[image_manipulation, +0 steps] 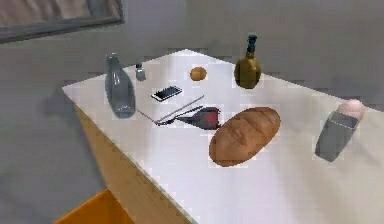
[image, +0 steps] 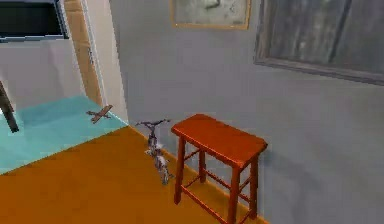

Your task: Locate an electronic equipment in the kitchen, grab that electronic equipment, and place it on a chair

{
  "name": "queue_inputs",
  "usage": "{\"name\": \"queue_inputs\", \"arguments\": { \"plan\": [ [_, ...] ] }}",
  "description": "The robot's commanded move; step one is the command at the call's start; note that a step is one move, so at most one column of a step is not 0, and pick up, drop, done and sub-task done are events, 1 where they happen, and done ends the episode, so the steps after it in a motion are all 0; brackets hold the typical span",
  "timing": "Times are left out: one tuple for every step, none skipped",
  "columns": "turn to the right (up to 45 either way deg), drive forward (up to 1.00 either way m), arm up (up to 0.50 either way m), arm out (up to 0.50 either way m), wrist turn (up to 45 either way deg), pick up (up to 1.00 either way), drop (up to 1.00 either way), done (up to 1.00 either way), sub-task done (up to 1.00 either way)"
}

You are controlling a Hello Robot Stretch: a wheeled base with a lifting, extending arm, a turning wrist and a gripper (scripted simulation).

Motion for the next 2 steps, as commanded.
{"name": "queue_inputs", "arguments": {
  "plan": [
    [45.0, 0.00, 0.00, 0.00, 0.0, 0.00, 0.00, 0.00, 0.00],
    [0.0, 0.10, 0.00, 0.00, 0.0, 0.00, 0.00, 0.00, 0.00]
  ]
}}
